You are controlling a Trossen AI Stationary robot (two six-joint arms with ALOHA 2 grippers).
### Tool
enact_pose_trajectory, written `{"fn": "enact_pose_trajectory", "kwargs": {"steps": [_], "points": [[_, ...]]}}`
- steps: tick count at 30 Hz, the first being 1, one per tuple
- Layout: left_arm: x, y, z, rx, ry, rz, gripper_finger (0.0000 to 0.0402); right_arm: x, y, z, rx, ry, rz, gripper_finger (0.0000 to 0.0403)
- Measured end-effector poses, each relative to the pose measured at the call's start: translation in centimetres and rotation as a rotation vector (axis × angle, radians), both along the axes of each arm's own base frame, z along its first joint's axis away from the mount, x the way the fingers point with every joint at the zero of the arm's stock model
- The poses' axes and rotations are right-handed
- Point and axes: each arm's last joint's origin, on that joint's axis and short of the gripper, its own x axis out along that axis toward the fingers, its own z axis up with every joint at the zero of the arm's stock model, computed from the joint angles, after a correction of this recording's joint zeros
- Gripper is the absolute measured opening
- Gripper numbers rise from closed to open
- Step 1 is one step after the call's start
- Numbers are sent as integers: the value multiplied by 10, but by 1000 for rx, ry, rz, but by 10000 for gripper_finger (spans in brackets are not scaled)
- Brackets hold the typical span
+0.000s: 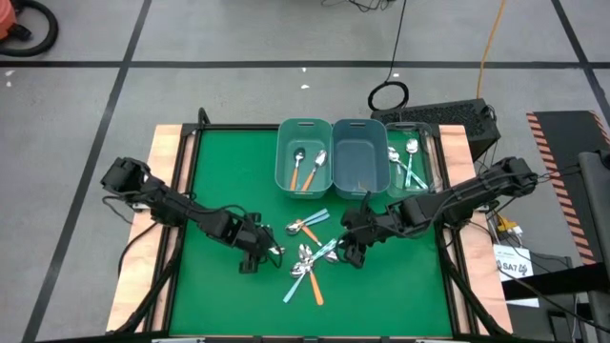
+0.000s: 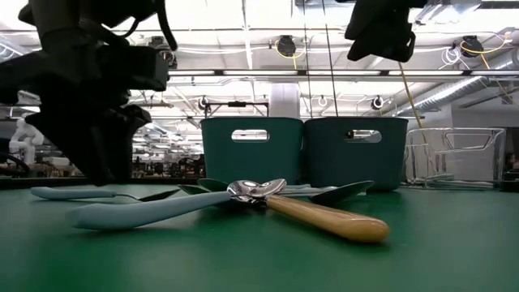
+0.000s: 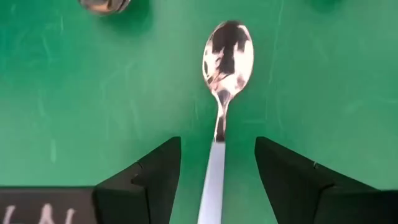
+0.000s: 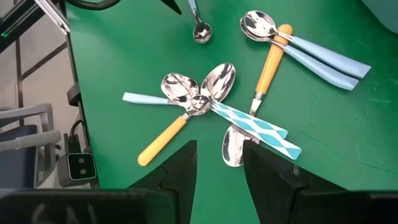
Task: Sort silverware by color (type)
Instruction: Put the blue spoon into the blue bin
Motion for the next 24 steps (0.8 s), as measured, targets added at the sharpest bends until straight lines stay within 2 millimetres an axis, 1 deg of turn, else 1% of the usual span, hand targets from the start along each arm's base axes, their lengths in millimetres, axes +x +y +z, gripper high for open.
{"fn": "enact_pose_trajectory", "kwargs": {"steps": [3,7,11,18,24], "points": [[-1,-1,-3,-1,-9,-13,209,-1,0,-1,-3,10,0,125],[-1,-1,-8,9,17,-10,176,-1,0,-1,-7,13,3,125],[3,0,-14,7,18,9,143,-1,0,-1,-16,9,14,125],[8,-1,-27,9,44,19,111,-1,0,-1,-18,9,12,125],[11,-2,-26,9,35,10,75,-1,0,-1,-9,10,1,125]]}}
